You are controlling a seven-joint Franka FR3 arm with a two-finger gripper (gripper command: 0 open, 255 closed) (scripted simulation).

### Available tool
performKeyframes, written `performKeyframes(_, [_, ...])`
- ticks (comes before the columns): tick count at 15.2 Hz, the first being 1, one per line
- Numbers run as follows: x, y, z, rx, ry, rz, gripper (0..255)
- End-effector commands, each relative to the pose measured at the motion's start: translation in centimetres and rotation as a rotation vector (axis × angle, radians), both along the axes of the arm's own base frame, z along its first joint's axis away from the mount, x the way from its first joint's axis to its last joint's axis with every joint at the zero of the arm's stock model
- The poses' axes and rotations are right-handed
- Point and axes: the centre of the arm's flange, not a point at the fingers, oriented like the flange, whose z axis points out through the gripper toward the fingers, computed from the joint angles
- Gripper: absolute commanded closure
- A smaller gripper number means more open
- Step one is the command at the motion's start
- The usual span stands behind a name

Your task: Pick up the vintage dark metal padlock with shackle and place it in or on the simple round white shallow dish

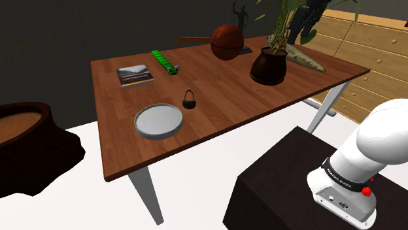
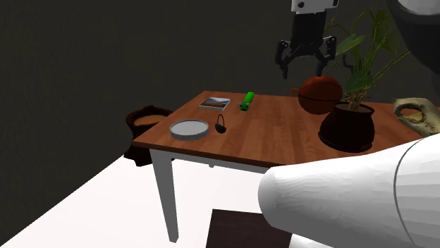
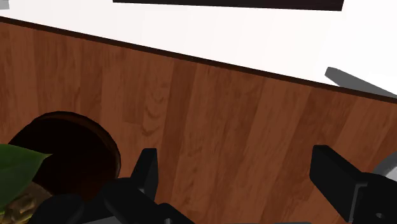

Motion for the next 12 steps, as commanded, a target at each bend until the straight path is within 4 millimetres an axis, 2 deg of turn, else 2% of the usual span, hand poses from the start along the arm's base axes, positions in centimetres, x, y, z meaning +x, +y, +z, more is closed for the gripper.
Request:
performKeyframes(1, [0.0,0.0,0.0,0.000,0.000,0.000,0])
performKeyframes(12, [4.0,11.4,-8.7,-0.036,-0.115,-0.131,0])
